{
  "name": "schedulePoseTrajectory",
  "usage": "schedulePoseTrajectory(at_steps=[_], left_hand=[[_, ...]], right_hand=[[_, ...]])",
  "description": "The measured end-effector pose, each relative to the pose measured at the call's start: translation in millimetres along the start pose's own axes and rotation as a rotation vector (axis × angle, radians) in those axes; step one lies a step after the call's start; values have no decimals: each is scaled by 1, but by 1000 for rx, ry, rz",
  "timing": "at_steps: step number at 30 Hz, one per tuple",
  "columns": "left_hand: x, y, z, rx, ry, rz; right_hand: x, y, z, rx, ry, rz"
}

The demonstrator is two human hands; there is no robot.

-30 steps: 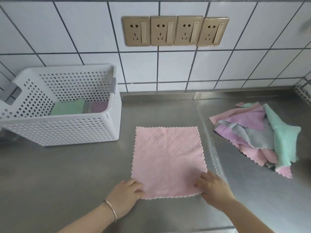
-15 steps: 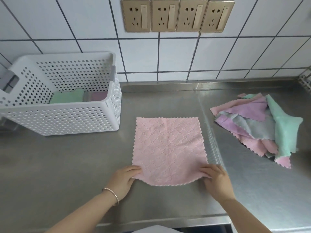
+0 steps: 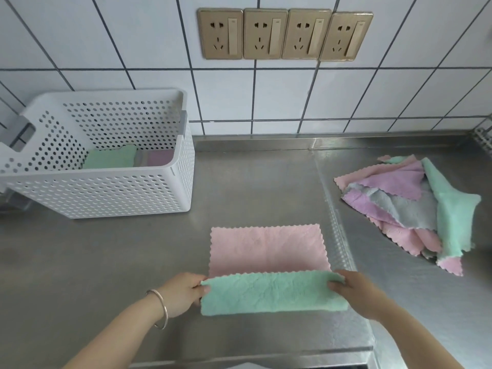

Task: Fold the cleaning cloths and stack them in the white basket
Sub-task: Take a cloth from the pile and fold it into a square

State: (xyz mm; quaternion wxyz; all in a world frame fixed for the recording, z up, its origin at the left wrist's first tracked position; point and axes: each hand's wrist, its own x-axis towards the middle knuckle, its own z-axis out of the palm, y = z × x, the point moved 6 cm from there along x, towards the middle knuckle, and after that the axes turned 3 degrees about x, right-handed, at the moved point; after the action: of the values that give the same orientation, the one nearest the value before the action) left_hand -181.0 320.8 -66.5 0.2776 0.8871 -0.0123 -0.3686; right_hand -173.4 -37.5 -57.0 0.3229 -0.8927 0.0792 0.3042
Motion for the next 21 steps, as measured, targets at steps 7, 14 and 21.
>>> schedulePoseTrajectory(at_steps=[7, 14, 21], left_hand=[[10, -11, 12, -313, -77, -144], [48, 3, -11, -336, 148, -175], [63, 20, -27, 5, 295, -227]], right_hand=[[12, -2, 9, -15, -202, 85], [38, -22, -8, -29, 50, 65], [53, -29, -13, -34, 136, 76]])
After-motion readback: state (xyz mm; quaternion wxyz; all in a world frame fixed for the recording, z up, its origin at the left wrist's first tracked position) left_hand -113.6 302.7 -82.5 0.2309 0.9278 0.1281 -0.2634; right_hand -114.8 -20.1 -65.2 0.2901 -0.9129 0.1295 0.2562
